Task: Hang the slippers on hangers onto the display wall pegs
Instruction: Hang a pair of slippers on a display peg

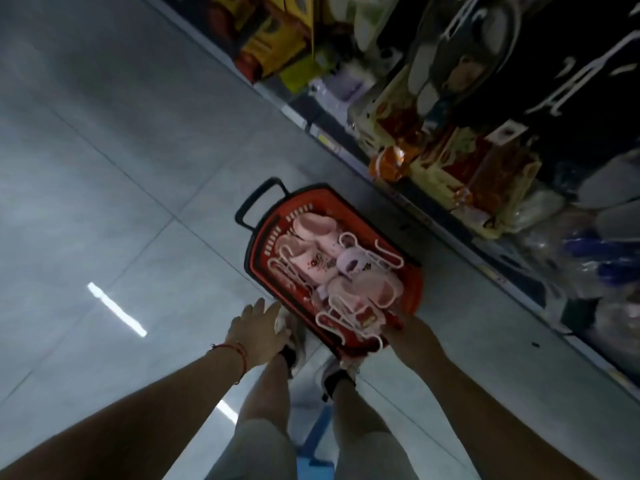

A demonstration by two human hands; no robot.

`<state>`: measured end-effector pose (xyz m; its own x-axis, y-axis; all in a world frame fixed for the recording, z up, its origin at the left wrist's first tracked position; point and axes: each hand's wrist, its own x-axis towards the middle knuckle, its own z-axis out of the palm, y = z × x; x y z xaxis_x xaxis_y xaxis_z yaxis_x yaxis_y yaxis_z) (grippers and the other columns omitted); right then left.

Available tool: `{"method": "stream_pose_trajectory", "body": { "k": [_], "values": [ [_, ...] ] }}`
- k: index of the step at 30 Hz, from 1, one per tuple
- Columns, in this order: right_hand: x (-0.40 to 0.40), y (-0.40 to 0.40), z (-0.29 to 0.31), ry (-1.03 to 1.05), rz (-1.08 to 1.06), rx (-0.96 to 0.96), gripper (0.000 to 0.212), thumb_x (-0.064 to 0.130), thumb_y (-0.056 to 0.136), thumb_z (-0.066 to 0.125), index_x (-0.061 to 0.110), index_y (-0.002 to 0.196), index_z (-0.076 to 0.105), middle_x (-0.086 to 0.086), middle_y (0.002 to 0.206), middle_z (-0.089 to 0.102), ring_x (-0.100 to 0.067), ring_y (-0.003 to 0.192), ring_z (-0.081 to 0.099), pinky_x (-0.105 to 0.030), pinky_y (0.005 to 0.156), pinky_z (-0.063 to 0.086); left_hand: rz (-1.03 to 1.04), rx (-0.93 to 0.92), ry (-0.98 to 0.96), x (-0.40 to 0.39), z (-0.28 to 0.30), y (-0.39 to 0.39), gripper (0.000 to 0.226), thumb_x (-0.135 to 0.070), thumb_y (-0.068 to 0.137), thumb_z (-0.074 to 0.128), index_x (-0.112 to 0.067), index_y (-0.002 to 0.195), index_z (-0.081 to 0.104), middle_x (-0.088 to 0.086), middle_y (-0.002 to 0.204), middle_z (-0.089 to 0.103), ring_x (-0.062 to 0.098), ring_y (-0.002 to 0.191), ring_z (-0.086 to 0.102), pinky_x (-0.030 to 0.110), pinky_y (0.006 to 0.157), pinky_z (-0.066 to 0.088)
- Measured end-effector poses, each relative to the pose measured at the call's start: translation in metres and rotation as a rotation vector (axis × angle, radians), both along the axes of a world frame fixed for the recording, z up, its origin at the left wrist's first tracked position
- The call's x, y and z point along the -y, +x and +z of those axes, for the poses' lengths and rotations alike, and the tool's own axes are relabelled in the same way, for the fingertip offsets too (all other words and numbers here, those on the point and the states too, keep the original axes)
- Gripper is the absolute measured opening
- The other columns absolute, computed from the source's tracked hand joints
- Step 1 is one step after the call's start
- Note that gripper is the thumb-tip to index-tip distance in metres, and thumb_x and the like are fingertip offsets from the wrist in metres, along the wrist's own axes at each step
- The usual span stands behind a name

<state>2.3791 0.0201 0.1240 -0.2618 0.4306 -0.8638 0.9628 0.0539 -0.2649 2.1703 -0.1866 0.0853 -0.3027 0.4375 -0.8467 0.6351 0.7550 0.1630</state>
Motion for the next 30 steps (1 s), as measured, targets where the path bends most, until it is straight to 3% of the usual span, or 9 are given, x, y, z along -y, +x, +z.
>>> {"method": "stream_pose_trajectory", "body": {
  "k": [2, 7, 12, 15, 17, 21, 24, 27, 30],
  "values": [
    [-0.004, 0.01, -0.022, -0.035, 0.022, 0.026, 0.027, 0.03, 0.099, 0.055, 0.014, 0.117, 0.066, 0.005, 0.089, 0.064, -0.013, 0.078, 0.056, -0.025, 0.067, 0.044, -0.007, 0.012, -0.009, -0.004, -0.022, 0.025, 0.066, -0.05, 0.101, 0.045, -0.026, 0.158, 0.024, 0.009, 0.159, 0.03, 0.031, 0.142, 0.035, 0.041, 0.113, 0.036],
    [-0.016, 0.039, -0.09, -0.072, 0.035, 0.038, 0.038, 0.043, 0.099, 0.051, 0.025, 0.132, 0.059, -0.004, 0.119, 0.068, -0.027, 0.105, 0.063, -0.031, 0.081, 0.045, -0.003, 0.085, 0.067, -0.038, -0.075, 0.078, 0.062, -0.051, 0.092, 0.046, -0.031, 0.15, 0.037, 0.004, 0.147, 0.047, 0.03, 0.13, 0.049, 0.044, 0.103, 0.048],
    [-0.027, 0.045, -0.134, -0.219, -0.298, 0.075, 0.044, 0.048, 0.082, 0.062, 0.013, 0.108, 0.061, -0.009, 0.105, 0.065, -0.028, 0.097, 0.061, -0.039, 0.09, 0.052, -0.06, 0.046, 0.19, -0.087, -0.129, 0.116, 0.058, -0.042, 0.098, 0.052, -0.025, 0.152, 0.036, 0.006, 0.145, 0.05, 0.027, 0.13, 0.05, 0.041, 0.104, 0.048],
    [-0.016, 0.047, -0.154, -0.361, -0.526, 0.201, 0.05, 0.04, 0.09, 0.068, 0.01, 0.128, 0.052, -0.012, 0.12, 0.06, -0.031, 0.112, 0.058, -0.046, 0.1, 0.05, -0.127, -0.005, 0.222, -0.116, -0.157, 0.133, 0.059, -0.045, 0.098, 0.05, -0.026, 0.151, 0.034, 0.008, 0.142, 0.049, 0.03, 0.127, 0.05, 0.043, 0.1, 0.049],
    [-0.007, 0.051, -0.166, -0.416, -0.539, 0.243, 0.05, 0.037, 0.098, 0.058, 0.008, 0.136, 0.046, -0.009, 0.11, 0.06, -0.026, 0.112, 0.056, -0.039, 0.103, 0.046, -0.144, -0.024, 0.208, -0.133, -0.173, 0.143, 0.06, -0.047, 0.097, 0.05, -0.026, 0.151, 0.033, 0.009, 0.141, 0.048, 0.033, 0.126, 0.05, 0.048, 0.101, 0.047],
    [0.019, 0.064, -0.189, -0.371, -0.729, 0.212, 0.028, 0.032, 0.102, 0.053, 0.007, 0.114, 0.057, 0.001, 0.077, 0.058, -0.011, 0.071, 0.059, -0.022, 0.066, 0.051, 0.0, 0.033, 0.06, -0.159, -0.203, 0.159, 0.069, -0.055, 0.093, 0.049, -0.032, 0.153, 0.024, 0.009, 0.146, 0.05, 0.036, 0.13, 0.049, 0.059, 0.109, 0.037],
    [0.033, 0.076, -0.205, -0.303, -0.817, 0.159, 0.029, 0.035, 0.098, 0.059, 0.01, 0.085, 0.066, -0.005, 0.077, 0.07, -0.021, 0.08, 0.069, -0.041, 0.087, 0.058, -0.049, 0.088, -0.003, -0.169, -0.21, 0.163, 0.073, -0.062, 0.092, 0.049, -0.04, 0.155, 0.022, 0.006, 0.157, 0.041, 0.038, 0.142, 0.037, 0.063, 0.117, 0.02],
    [0.035, 0.087, -0.211, -0.297, -0.863, 0.143, 0.034, 0.027, 0.097, 0.06, 0.01, 0.068, 0.063, -0.005, 0.059, 0.062, -0.02, 0.058, 0.058, -0.035, 0.07, 0.051, -0.094, 0.044, 0.01, -0.17, -0.215, 0.162, 0.064, -0.067, 0.093, 0.046, -0.042, 0.151, 0.037, 0.006, 0.159, 0.038, 0.037, 0.145, 0.031, 0.053, 0.119, 0.023],
    [0.032, 0.091, -0.208, -0.312, -0.916, 0.077, 0.03, 0.019, 0.096, 0.058, 0.01, 0.067, 0.057, -0.003, 0.053, 0.053, -0.014, 0.048, 0.044, -0.03, 0.056, 0.036, 0.098, 0.088, 0.037, -0.172, -0.218, 0.156, 0.048, -0.065, 0.092, 0.053, -0.038, 0.131, 0.062, 0.002, 0.141, 0.059, 0.032, 0.132, 0.049, 0.047, 0.112, 0.036]
  ]
}}
